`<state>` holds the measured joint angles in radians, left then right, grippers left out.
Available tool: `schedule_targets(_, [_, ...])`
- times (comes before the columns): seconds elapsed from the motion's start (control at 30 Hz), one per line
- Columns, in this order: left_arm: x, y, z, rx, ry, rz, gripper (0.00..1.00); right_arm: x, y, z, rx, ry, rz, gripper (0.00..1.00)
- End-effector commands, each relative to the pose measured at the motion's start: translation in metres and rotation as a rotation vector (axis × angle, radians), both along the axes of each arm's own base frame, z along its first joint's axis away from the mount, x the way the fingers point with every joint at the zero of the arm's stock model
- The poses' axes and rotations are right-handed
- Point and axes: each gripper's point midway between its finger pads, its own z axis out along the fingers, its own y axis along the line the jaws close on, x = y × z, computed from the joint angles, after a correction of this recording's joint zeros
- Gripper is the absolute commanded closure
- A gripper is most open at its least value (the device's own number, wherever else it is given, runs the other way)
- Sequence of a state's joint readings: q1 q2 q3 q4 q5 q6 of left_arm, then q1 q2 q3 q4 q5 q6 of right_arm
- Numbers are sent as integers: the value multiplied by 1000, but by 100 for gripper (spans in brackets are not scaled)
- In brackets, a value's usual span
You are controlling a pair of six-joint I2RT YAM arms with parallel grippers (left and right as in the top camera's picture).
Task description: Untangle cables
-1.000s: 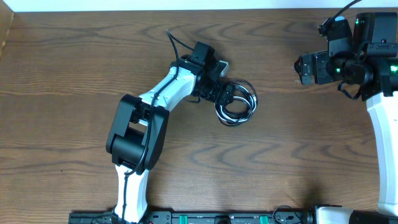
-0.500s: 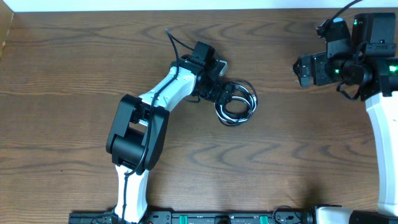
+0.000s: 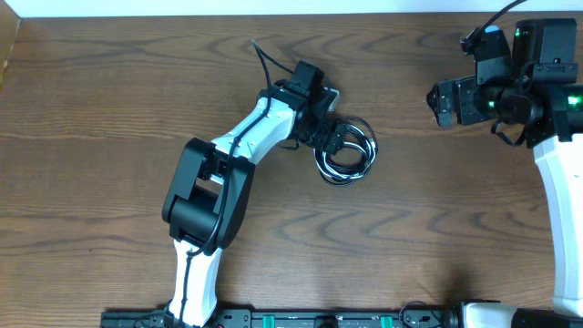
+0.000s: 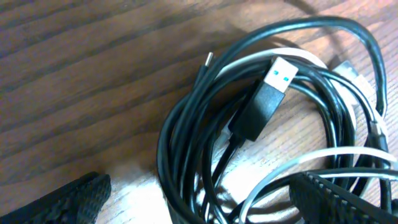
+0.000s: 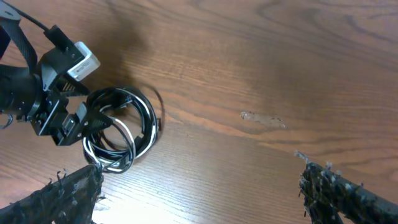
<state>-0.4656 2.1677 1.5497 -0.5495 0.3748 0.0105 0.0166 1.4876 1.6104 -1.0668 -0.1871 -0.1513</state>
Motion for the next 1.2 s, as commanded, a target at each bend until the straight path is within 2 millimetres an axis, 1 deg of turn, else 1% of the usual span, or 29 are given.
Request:
schedule_targets(0.0, [-26,14,-57,90,143,50,2,3,3,5,-3,-15,21,1])
schedule_targets(0.1, [-28,18,-58,102,153,57,2,3,3,5,-3,-15,21,1])
schedule_targets(0.27, [-31,39,-66,214,163,95,2,3,3,5,-3,-15,21,1])
schedule_targets(0.43, [-32,46,-72,234,175,106,2,4,3,6,-2,-23,21,1])
schedule_targets(0.53, [-34,51,-80,245,196,112,2,4,3,6,-2,-23,21,1])
schedule_targets(0.8, [-55,59,-110,284,298,104,2,5,3,6,-2,-27,21,1])
schedule_targets(0.93, [-65,63,-121,306,338,101,2,5,3,6,-2,-26,21,1])
schedule_targets(1.03, [-71,66,-126,318,363,96,2,5,3,6,-2,-26,21,1])
schedule_targets(1.17, [-87,58,-122,274,419,6,1,5,4,7,-1,-27,22,1])
